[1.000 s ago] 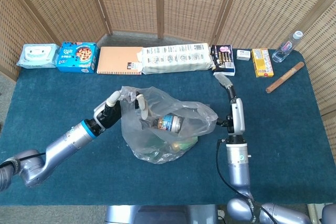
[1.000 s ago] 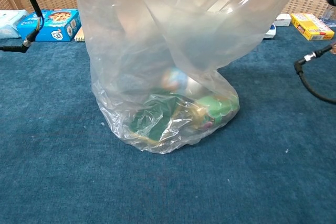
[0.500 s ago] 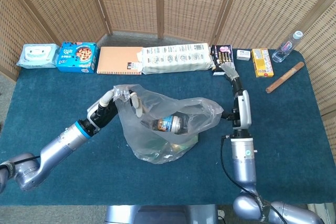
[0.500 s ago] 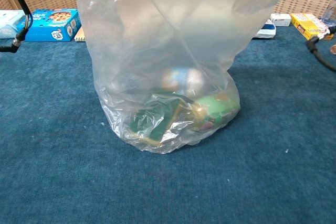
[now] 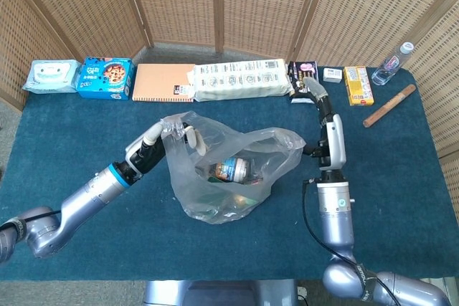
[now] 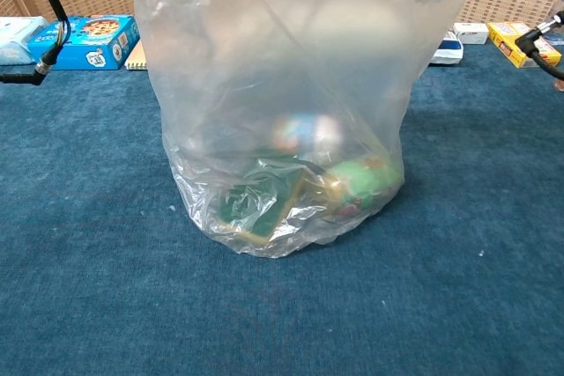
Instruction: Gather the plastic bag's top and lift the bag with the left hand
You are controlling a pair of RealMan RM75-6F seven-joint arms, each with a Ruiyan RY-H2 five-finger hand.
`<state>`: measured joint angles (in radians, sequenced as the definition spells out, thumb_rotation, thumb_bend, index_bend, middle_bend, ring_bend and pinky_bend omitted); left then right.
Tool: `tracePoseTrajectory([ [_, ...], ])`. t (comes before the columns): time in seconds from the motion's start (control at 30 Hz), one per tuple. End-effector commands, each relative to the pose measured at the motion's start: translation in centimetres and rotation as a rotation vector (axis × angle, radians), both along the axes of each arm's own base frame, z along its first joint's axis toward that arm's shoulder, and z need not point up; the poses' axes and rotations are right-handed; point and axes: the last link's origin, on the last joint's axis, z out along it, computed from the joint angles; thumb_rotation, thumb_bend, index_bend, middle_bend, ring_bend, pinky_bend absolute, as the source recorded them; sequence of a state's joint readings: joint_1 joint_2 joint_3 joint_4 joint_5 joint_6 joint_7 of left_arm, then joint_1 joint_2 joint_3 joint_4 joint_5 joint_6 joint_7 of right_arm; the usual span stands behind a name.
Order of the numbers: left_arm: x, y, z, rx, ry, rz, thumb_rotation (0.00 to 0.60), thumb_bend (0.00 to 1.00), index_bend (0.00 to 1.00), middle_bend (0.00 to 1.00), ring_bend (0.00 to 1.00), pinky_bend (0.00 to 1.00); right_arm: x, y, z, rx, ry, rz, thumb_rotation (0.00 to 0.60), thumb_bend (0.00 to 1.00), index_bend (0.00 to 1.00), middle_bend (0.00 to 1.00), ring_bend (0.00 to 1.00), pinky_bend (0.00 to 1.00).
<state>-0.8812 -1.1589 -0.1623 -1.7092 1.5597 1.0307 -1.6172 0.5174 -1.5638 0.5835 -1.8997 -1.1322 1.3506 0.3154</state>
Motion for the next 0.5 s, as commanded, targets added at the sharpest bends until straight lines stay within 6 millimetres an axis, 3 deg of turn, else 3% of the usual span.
tracePoseTrajectory([
  [0.03,0.2,0.1,-0.1,0.0,0.007,-0.004,0.0,0.15,0.51,0.47,0.42,0.31,0.1,0.2,0.2,-0.003,0.006,0.002,0.6,0.02,0.12,0.11,0.07,0.07],
  [0.5,1.2,0.0,-1.3,-0.021,0.023,-0.029,0.0,0.15,0.51,0.4,0.35,0.28,1.2,0.1,1.4,-0.018,0.041,0.024,0.6,0.02,0.11,0.11,0.06,0.07],
])
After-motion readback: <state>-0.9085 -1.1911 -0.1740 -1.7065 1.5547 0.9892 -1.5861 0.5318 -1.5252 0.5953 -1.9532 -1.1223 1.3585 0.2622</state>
